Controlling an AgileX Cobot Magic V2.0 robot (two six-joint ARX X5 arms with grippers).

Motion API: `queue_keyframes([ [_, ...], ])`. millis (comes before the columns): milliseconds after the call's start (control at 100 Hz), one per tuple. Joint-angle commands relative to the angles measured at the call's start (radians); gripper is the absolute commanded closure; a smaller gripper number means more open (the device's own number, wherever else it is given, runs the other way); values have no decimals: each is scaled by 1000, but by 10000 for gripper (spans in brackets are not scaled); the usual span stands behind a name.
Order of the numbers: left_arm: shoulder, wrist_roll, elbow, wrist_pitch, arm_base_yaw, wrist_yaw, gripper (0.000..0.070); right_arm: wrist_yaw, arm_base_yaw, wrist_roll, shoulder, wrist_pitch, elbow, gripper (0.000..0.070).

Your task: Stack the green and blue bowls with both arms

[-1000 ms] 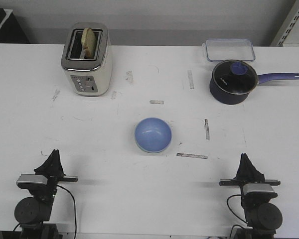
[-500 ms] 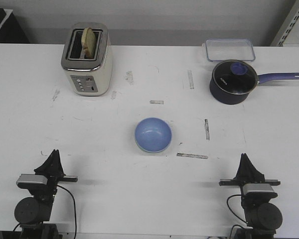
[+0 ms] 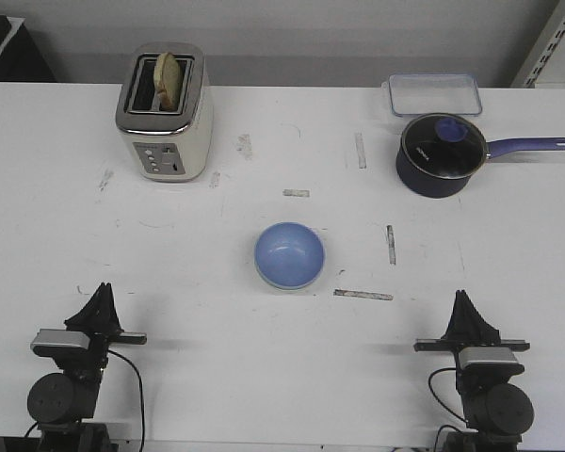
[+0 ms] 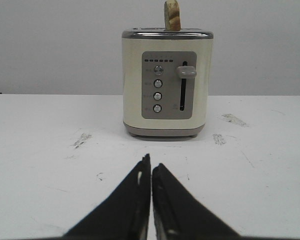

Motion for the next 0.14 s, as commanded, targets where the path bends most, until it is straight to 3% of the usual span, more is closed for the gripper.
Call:
queue_keyframes([
  [0, -2, 12, -22, 10, 2, -3, 699, 0, 0, 9, -3, 13, -3, 695],
  [130, -2, 12, -22, 10, 2, -3, 699, 0, 0, 9, -3, 13, -3, 695],
])
